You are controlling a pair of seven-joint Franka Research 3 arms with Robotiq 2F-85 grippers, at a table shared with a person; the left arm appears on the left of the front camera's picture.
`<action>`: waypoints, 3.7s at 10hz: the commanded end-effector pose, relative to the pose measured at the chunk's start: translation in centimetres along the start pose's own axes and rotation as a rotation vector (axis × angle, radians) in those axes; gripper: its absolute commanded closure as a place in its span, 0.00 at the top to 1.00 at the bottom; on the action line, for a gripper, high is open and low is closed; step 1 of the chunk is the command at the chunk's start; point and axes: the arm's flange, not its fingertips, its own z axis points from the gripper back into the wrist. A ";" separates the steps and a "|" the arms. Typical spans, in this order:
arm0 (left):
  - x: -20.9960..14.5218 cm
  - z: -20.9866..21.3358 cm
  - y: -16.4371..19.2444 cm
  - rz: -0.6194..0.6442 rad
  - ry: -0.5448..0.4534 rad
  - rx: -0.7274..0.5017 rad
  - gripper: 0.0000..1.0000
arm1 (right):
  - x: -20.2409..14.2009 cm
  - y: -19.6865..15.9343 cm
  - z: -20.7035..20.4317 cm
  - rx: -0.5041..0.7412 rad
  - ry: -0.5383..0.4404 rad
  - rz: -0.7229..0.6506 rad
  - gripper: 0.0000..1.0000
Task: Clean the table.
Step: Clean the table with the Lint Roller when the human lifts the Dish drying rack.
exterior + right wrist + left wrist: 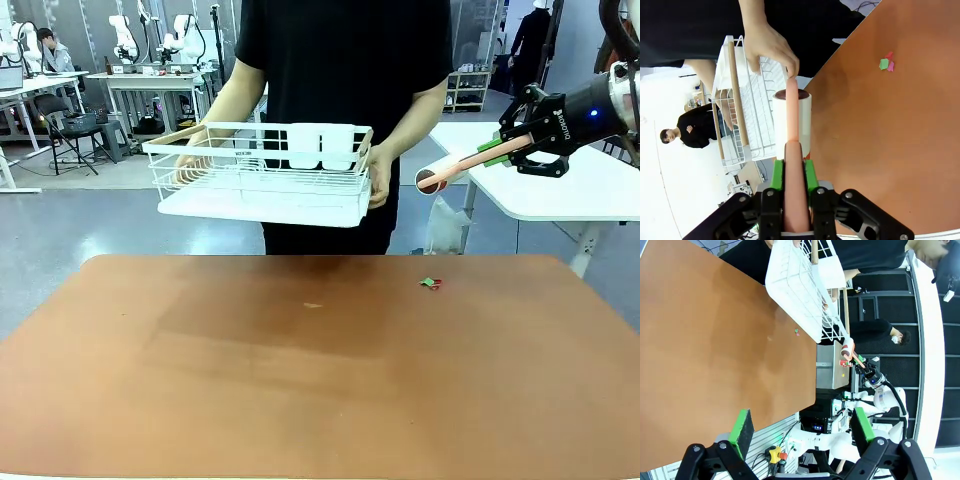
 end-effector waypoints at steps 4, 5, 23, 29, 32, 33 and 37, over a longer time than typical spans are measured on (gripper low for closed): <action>-0.3 0.3 -0.2 -0.008 0.000 -0.019 1.00 | -0.1 0.1 0.0 -0.003 0.003 0.001 0.00; -0.3 0.3 -0.2 -0.008 0.000 -0.019 1.00 | -0.1 0.1 0.0 -0.003 0.003 0.001 0.00; -0.3 0.3 -0.2 -0.008 0.000 -0.019 1.00 | 18.4 1.2 -3.8 -0.507 0.344 0.372 0.21; -0.3 0.3 -0.2 -0.008 0.000 -0.019 1.00 | 26.5 -1.4 -10.9 -0.523 0.565 0.419 0.21; -0.3 0.3 -0.2 -0.008 0.000 -0.019 1.00 | 28.5 -3.9 -14.7 -0.480 0.621 0.366 0.21; -0.3 0.3 -0.2 -0.008 0.000 -0.019 1.00 | 28.5 -4.8 -15.2 -0.451 0.617 0.377 0.21; -0.3 0.3 -0.2 -0.008 0.000 -0.019 1.00 | 27.9 -7.8 -17.6 -0.440 0.559 0.435 0.21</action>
